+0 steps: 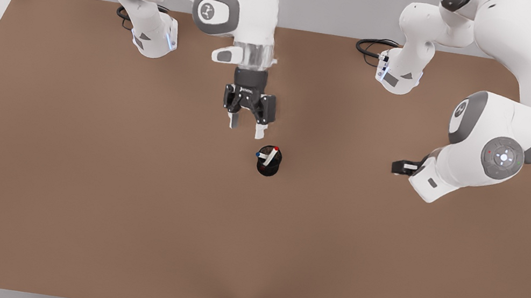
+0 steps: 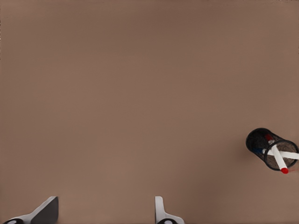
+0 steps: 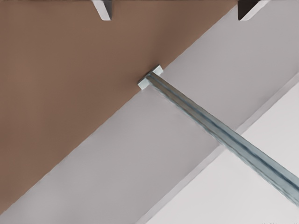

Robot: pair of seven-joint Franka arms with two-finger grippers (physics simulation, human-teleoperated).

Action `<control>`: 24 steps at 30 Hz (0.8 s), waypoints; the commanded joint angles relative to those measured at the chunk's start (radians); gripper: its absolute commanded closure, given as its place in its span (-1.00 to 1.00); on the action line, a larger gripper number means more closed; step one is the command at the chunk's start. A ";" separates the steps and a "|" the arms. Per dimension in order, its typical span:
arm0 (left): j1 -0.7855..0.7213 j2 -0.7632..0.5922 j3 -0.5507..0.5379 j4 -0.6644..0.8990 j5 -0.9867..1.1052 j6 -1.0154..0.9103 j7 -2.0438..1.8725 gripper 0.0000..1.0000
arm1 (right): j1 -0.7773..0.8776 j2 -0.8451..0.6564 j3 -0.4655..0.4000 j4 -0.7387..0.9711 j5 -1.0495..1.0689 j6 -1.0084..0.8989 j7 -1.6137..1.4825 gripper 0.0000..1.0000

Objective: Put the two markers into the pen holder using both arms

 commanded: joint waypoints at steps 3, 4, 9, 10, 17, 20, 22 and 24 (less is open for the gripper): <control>0.007 0.039 0.014 0.045 0.078 0.112 0.095 -1.00 | 0.371 -0.237 -0.813 0.022 0.938 -0.286 -1.384 -1.00; 0.006 0.065 0.028 0.082 0.078 0.112 0.093 -1.00 | 0.374 -0.254 -0.926 -0.014 0.946 -0.287 -1.599 -1.00; 0.007 0.071 0.032 0.084 0.076 0.112 0.092 -1.00 | 0.387 -0.294 -1.224 -0.222 0.949 -0.221 -2.119 -1.00; 0.007 0.071 0.032 0.085 0.076 0.112 0.092 -1.00 | 0.371 -0.293 -1.219 -0.189 0.951 -0.252 -2.121 -1.00; 0.007 0.071 0.042 0.085 0.076 0.085 0.090 -1.00 | 0.225 -0.149 -1.060 0.069 0.969 -0.411 -2.111 -0.99; 0.007 0.071 0.042 0.085 0.076 0.083 0.090 -1.00 | 0.222 -0.099 -1.051 0.146 0.971 -0.448 -2.110 -0.99; 0.007 0.071 0.042 0.085 0.076 0.083 0.090 -1.00 | 0.222 -0.099 -1.051 0.146 0.971 -0.447 -2.110 -0.99; 0.007 0.071 0.042 0.085 0.076 0.083 0.090 -1.00 | 0.224 -0.095 -1.051 0.149 0.968 -0.445 -2.116 -0.99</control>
